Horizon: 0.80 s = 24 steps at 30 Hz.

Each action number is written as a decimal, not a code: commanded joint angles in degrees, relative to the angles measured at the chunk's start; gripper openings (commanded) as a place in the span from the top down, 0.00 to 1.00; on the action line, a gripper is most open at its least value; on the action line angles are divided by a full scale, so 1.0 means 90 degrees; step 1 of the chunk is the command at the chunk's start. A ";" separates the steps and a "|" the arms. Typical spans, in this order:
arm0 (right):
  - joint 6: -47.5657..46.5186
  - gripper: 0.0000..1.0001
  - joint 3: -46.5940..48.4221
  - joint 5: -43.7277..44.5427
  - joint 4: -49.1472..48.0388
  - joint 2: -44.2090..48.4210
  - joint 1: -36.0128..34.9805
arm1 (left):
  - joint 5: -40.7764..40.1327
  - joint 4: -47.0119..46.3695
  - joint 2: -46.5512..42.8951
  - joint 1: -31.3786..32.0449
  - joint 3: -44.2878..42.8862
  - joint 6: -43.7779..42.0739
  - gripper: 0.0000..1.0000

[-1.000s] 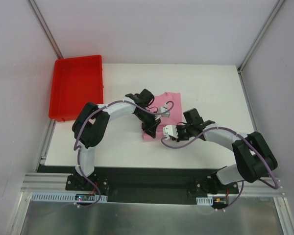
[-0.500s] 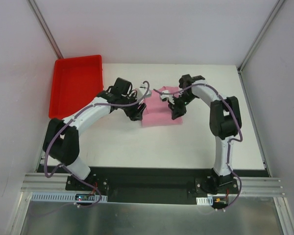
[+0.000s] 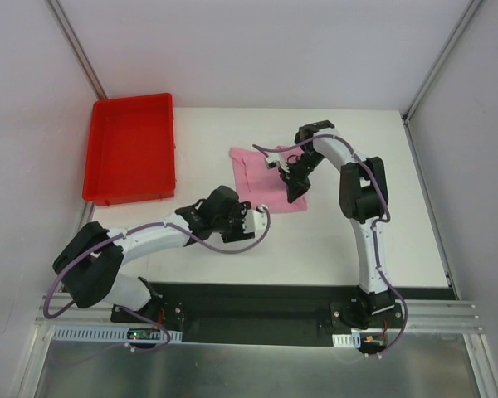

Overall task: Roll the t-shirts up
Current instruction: Roll the T-shirt to the center of the board.

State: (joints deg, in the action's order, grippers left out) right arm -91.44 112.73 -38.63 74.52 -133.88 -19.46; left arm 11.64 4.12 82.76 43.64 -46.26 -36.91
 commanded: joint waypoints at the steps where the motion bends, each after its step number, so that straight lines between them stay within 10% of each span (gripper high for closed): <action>1: -0.0416 0.92 0.0512 -0.0132 0.2277 -0.0378 -0.0132 | -0.0715 -0.2046 -0.0563 0.0405 0.0813 -0.1512 0.47; 14: -0.0475 0.95 -0.1968 -0.0560 0.2277 0.0531 -0.0123 | -0.1078 -0.1747 -0.1226 0.0561 0.1068 -0.1564 0.47; 24: 0.1184 0.95 -0.0300 -0.1303 0.2277 -0.0474 0.0082 | -0.0094 -0.1737 -0.1940 0.1118 0.1761 -0.2568 0.46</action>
State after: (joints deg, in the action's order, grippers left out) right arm -86.37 104.27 -45.60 77.82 -134.69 -20.01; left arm 5.04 -11.33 67.07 52.05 -32.82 -54.57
